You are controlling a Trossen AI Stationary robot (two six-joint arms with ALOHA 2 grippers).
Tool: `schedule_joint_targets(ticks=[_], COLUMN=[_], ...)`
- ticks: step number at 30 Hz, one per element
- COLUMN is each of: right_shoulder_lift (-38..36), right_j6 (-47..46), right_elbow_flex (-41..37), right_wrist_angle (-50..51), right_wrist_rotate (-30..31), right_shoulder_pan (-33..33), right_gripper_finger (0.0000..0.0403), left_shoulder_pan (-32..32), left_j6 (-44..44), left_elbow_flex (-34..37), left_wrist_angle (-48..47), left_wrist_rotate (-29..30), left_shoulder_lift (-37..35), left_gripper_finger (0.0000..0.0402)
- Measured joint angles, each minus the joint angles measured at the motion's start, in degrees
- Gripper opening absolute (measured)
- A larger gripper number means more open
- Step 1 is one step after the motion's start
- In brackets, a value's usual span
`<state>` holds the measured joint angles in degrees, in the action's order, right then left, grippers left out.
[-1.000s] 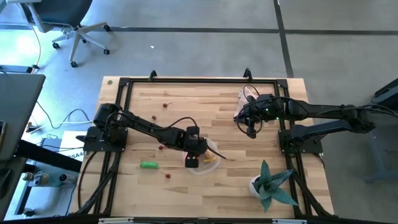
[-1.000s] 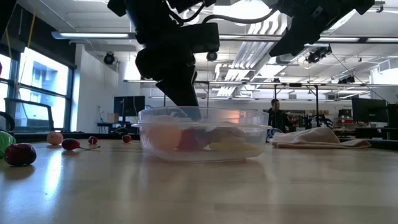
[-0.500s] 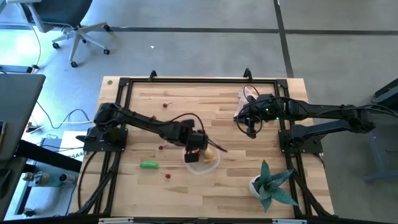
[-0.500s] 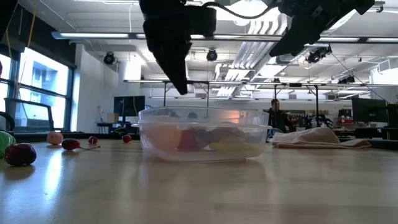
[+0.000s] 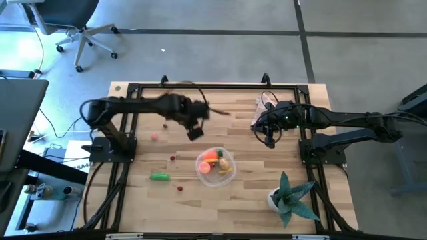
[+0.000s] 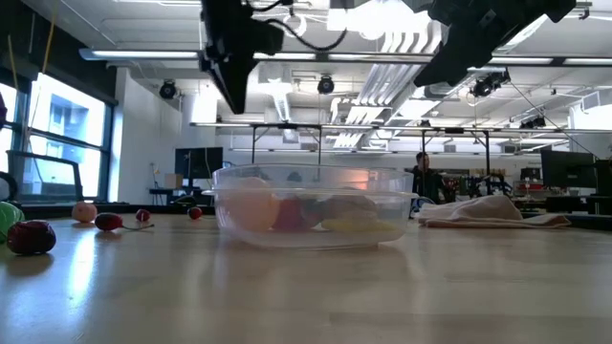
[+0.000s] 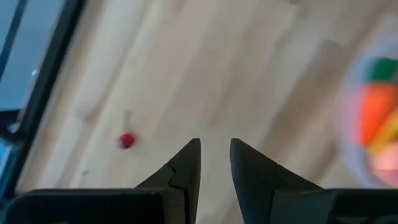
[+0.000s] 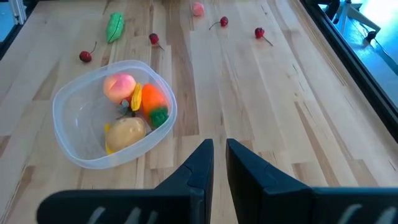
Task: Pick and placing Produce into tupperware
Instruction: Put the cherry into the transparent bin
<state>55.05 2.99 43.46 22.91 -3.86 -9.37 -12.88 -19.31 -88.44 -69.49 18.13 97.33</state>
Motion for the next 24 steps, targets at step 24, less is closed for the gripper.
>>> schedule_joint_targets(ticks=[24], right_shoulder_lift=[0.01], right_j6=[0.0], right_elbow_flex=[0.0], right_wrist_angle=[0.01], right_wrist_rotate=[0.0], right_shoulder_pan=[0.02], right_gripper_finger=[0.0032], left_shoulder_pan=[-35.16], left_j6=[18.03], left_elbow_flex=[23.8], left_wrist_angle=[21.7], left_wrist_rotate=[-16.37], left_shoulder_lift=[-5.0], left_gripper_finger=[0.0079])
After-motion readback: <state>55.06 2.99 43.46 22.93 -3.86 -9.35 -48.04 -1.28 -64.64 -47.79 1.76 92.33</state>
